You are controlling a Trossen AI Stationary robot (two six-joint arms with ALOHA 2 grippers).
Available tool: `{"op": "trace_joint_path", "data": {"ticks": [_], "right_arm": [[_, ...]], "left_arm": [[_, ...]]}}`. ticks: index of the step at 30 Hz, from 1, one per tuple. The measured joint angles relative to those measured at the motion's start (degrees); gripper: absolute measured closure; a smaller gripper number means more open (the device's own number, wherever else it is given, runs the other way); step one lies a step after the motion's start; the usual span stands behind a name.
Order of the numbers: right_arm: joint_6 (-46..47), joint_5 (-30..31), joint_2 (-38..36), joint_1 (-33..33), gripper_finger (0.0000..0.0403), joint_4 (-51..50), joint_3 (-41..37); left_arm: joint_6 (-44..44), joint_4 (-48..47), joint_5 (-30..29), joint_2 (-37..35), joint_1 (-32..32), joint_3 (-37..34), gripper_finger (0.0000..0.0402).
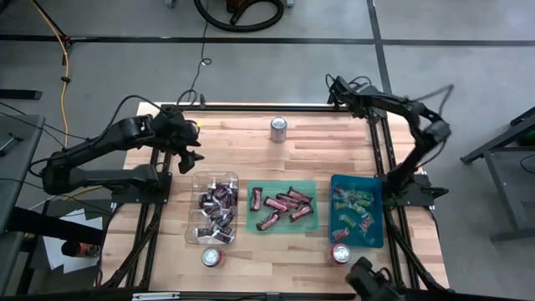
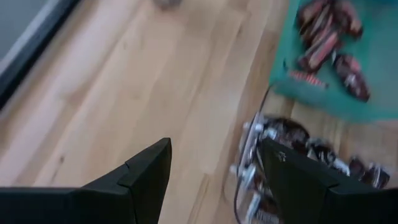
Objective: Organize candy in baskets
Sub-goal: Put the brown chocolate bar into the green bin
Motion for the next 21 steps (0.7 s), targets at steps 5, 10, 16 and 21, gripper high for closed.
{"op": "trace_joint_path", "data": {"ticks": [5, 10, 16, 21], "right_arm": [[-13.11, 2.68, -11.66, 3.75, 0.0401, 1.00, 0.01], [-29.92, 0.52, -22.59, 10.63, 0.0402, 5.30, 0.01], [-46.81, -9.56, -32.18, 19.85, 0.0402, 12.20, 0.01], [-53.77, -16.41, -37.18, 26.72, 0.0402, 12.52, 0.01]], "left_arm": [[0.00, 6.32, 0.07, -2.09, 0.00, 0.00, 0.0167], [0.76, 14.80, 0.11, -2.03, 0.00, 0.00, 0.0167], [-6.22, 28.41, 0.32, -0.15, -0.17, 0.00, 0.0167], [-14.31, 36.94, 1.19, 2.36, -0.98, 0.00, 0.0167]]}}
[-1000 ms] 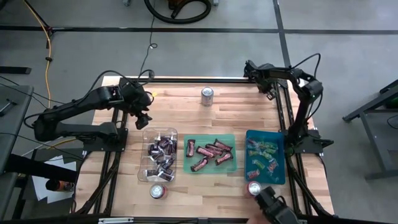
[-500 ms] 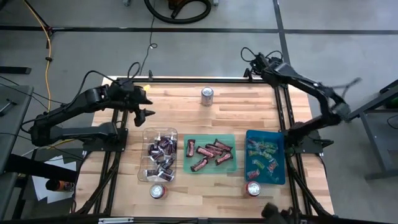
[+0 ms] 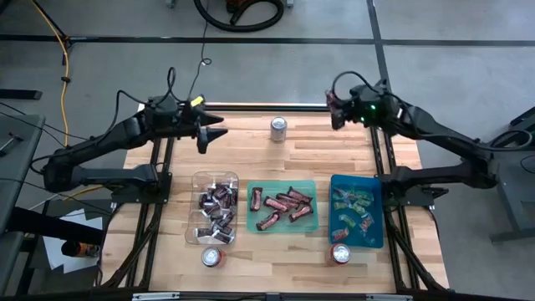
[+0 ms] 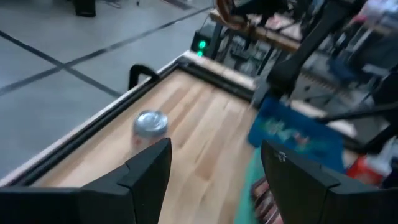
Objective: Organize candy in baskets
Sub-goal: Put the brown chocolate bar into the green bin
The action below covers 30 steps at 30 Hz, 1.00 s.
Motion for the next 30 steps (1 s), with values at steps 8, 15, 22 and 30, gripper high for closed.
{"op": "trace_joint_path", "data": {"ticks": [8, 15, 22, 30], "right_arm": [[-6.68, -6.12, -4.07, 10.32, 0.0403, -0.65, 0.00], [-8.14, -12.79, -4.62, 17.94, 0.0403, -1.88, 0.00], [-5.34, -13.34, -2.39, 26.69, 0.0403, 6.20, -3.94], [-0.59, -17.44, 10.46, 31.45, 0.0403, 29.41, -11.89]], "left_arm": [[-9.83, 7.28, -2.06, 5.01, -5.61, 0.00, 0.0167], [-20.94, 8.30, -11.51, 7.50, -13.75, -0.02, 0.0167], [-19.74, 11.72, -21.84, 7.65, -22.42, 0.00, 0.0167], [-19.64, 12.06, -23.15, 6.49, -23.30, -0.02, 0.0167]]}}
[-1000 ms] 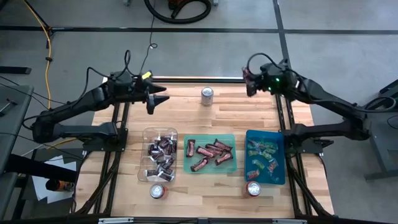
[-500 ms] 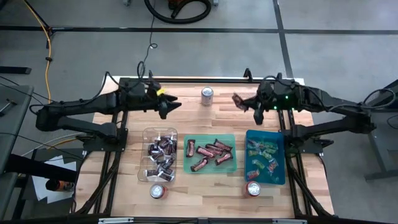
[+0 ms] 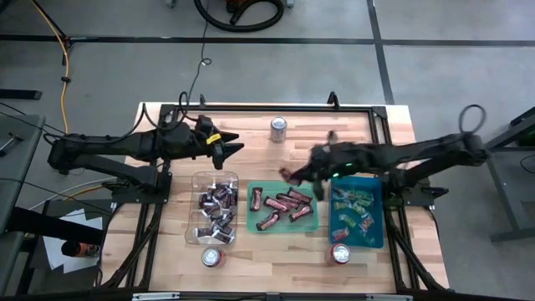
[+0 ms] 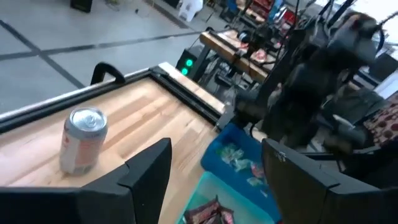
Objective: Organize candy in baskets
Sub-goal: Put the brown chocolate bar into the green bin
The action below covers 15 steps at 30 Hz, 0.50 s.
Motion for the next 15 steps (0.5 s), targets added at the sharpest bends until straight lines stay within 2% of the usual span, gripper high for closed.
{"op": "trace_joint_path", "data": {"ticks": [3, 6, 12, 15], "right_arm": [[-1.88, -4.19, 8.50, 0.93, 0.0403, -3.15, 5.55], [-4.31, -5.01, 15.91, 1.78, 0.0403, -7.59, 9.88], [-4.55, -10.58, 27.30, 2.05, 0.0403, -8.81, 11.23], [-2.61, -9.31, 31.03, 2.39, 0.0403, -10.42, 11.23]], "left_arm": [[1.36, -0.39, 0.04, -0.30, 0.00, 0.07, 0.0167], [2.33, -0.39, 0.03, -0.39, 0.07, 0.06, 0.0167], [2.41, -2.41, 0.35, -0.39, 0.09, 0.06, 0.0167], [2.42, -4.26, 0.42, -0.39, 0.09, 0.06, 0.0167]]}}
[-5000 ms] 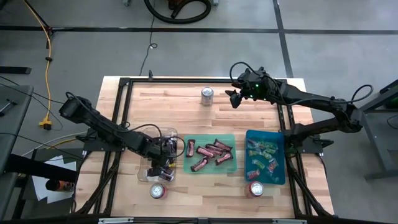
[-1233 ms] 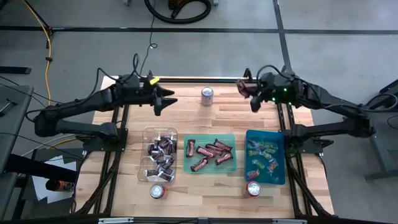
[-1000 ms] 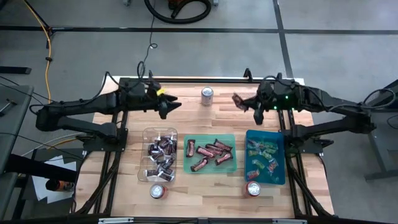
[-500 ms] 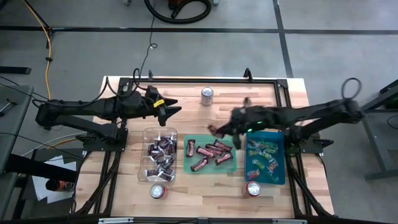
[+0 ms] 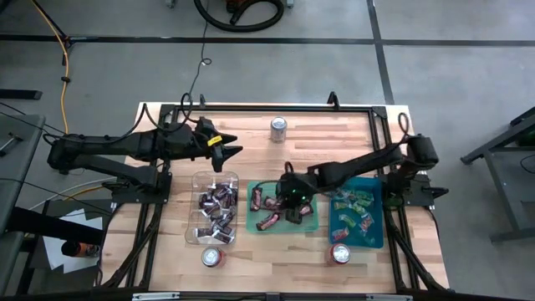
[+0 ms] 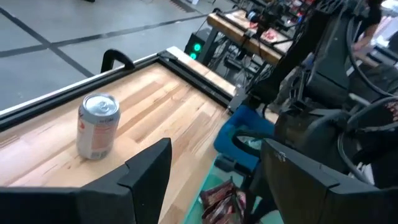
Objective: Organize candy in baskets
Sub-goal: Put the brown chocolate bar into the green bin
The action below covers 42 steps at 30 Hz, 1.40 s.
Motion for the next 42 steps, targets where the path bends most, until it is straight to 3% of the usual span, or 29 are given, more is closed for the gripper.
{"op": "trace_joint_path", "data": {"ticks": [7, 10, 14, 20, 22, 34, 39, 42], "right_arm": [[8.93, 15.93, 2.75, 0.38, 0.0403, -6.34, 0.02], [12.15, 19.61, 2.91, 0.55, 0.0403, -8.37, 0.02], [11.37, 17.43, 2.98, 0.88, 0.0403, -6.19, 0.02], [1.93, 3.44, 2.98, 1.99, 0.0403, 0.84, 0.02], [-1.12, 1.48, 2.98, 2.34, 0.0403, 1.86, 0.02], [7.51, 19.59, 2.98, 1.68, 0.0403, -6.59, 0.02], [10.17, 19.22, 2.98, 1.59, 0.0403, -6.91, 0.02], [10.60, 15.82, 3.00, 1.56, 0.0403, -6.52, 0.02]], "left_arm": [[-0.01, -2.95, 0.02, 0.00, 0.00, -0.02, 0.0167], [-0.01, -3.26, 0.02, 0.00, 0.00, -0.02, 0.0167], [0.91, -3.68, 0.00, 0.00, 0.00, -0.02, 0.0167], [0.93, -4.09, 0.00, 0.00, 0.00, -0.02, 0.0167], [0.93, -4.09, 0.00, 0.00, 0.00, -0.02, 0.0167], [0.01, -4.20, -0.42, 0.00, 0.00, -0.02, 0.0167], [-0.17, -4.22, -0.43, 0.00, 0.00, -0.02, 0.0167], [-0.18, -4.23, -0.44, 0.00, 0.00, -0.02, 0.0167]]}}
